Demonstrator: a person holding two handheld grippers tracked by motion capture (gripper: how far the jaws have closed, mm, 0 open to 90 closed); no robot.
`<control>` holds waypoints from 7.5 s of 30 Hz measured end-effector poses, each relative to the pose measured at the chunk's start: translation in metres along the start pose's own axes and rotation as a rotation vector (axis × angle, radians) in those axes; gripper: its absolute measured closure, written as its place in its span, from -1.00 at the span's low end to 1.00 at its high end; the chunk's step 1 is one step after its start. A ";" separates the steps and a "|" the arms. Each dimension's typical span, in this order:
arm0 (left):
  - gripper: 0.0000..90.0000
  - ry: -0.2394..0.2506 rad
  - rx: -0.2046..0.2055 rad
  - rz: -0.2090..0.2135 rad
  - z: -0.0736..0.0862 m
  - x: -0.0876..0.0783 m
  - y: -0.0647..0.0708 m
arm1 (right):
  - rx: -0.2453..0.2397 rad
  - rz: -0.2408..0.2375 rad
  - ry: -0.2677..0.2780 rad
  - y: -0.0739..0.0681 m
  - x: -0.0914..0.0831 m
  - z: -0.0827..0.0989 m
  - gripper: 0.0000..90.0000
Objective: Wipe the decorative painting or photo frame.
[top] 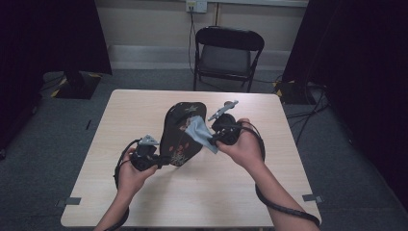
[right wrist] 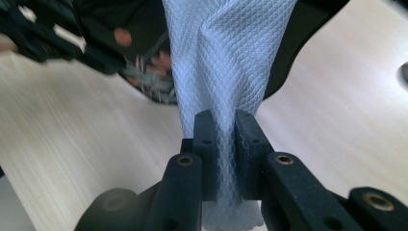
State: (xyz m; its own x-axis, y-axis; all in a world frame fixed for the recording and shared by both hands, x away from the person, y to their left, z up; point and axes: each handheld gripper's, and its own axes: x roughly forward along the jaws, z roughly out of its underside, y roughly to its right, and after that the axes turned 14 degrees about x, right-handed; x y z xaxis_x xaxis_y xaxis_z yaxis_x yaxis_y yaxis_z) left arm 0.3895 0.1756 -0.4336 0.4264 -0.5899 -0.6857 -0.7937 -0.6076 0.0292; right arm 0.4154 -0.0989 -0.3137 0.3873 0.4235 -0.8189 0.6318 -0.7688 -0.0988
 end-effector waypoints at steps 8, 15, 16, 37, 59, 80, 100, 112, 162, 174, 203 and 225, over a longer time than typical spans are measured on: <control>0.74 0.005 -0.002 -0.006 0.000 0.001 0.001 | -0.024 -0.013 0.092 -0.020 -0.033 -0.040 0.81; 0.74 0.001 0.002 0.002 0.000 0.000 0.000 | -0.033 -0.010 0.081 -0.033 -0.020 -0.050 0.81; 0.74 0.007 -0.005 0.001 0.000 0.000 0.000 | -0.032 -0.010 0.076 -0.033 -0.017 -0.050 0.81; 0.74 -0.001 0.002 0.005 0.000 0.000 0.000 | -0.005 -0.035 -0.033 -0.025 0.046 -0.005 0.81; 0.74 0.002 0.002 0.007 0.000 0.000 -0.001 | 0.056 -0.078 -0.164 -0.019 0.108 0.052 0.81; 0.74 0.011 -0.004 -0.002 0.001 0.001 -0.001 | 0.052 -0.081 -0.186 -0.016 0.104 0.065 0.81; 0.74 0.005 0.000 -0.002 -0.001 0.001 0.001 | -0.025 0.004 0.082 -0.028 -0.023 -0.032 0.81; 0.74 0.003 -0.003 0.000 -0.003 0.002 0.000 | -0.018 0.010 0.005 -0.031 0.019 -0.018 0.81; 0.74 0.001 0.009 -0.005 -0.002 0.003 0.002 | 0.012 -0.010 -0.065 -0.017 0.039 0.032 0.81; 0.74 -0.001 0.011 -0.002 -0.003 0.003 0.001 | -0.055 0.020 0.085 -0.039 -0.022 -0.024 0.81; 0.74 -0.007 0.018 -0.001 -0.003 0.003 0.001 | 0.031 -0.011 -0.183 -0.033 0.107 0.051 0.81; 0.74 -0.011 0.011 -0.001 -0.006 0.004 0.002 | 0.003 0.007 -0.109 -0.026 0.052 0.043 0.81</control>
State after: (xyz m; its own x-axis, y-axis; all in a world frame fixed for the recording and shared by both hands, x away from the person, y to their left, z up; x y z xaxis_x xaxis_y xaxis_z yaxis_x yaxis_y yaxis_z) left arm 0.3924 0.1686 -0.4318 0.4225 -0.5832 -0.6938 -0.7981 -0.6022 0.0202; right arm 0.3906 -0.0773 -0.3784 0.3161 0.3637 -0.8762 0.6270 -0.7733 -0.0948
